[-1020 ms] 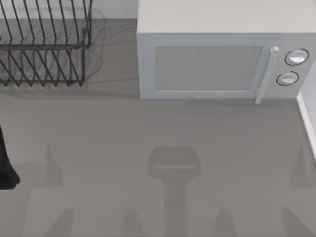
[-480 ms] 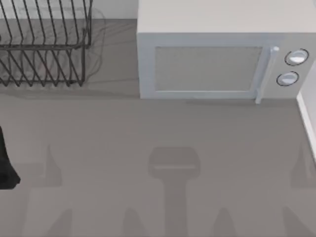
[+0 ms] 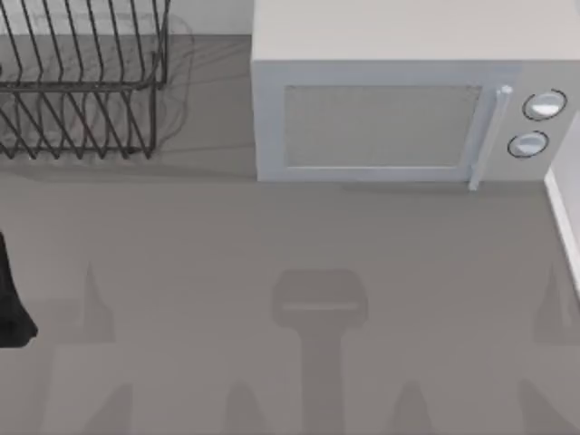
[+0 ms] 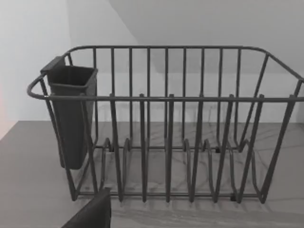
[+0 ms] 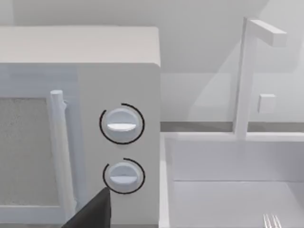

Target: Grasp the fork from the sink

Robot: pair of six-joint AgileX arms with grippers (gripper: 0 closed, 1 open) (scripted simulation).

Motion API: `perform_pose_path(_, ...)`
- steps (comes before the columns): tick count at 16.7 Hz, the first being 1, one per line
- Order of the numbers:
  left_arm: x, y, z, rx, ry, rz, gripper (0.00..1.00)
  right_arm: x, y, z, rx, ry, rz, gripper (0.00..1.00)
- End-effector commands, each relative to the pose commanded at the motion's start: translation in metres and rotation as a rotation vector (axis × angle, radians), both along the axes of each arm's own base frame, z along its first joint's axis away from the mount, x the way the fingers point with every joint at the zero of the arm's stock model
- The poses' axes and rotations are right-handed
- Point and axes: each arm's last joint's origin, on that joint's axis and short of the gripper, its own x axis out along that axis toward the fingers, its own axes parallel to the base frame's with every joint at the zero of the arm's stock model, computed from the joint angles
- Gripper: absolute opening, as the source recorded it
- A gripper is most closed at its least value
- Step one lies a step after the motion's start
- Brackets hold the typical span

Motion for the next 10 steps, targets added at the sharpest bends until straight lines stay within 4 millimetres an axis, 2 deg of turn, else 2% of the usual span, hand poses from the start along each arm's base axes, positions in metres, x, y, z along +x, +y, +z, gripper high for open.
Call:
perform_pose_path(7, 0.0, 0.0, 0.0, 0.0, 0.0, 0.0, 1.0, 0.0, 0.0, 0.0, 0.0, 0.0, 0.0, 1.0)
perform_pose_path(10, 0.0, 0.0, 0.0, 0.0, 0.0, 0.0, 1.0, 0.0, -0.001, 0.012, -0.009, 0.042, -0.009, 1.0)
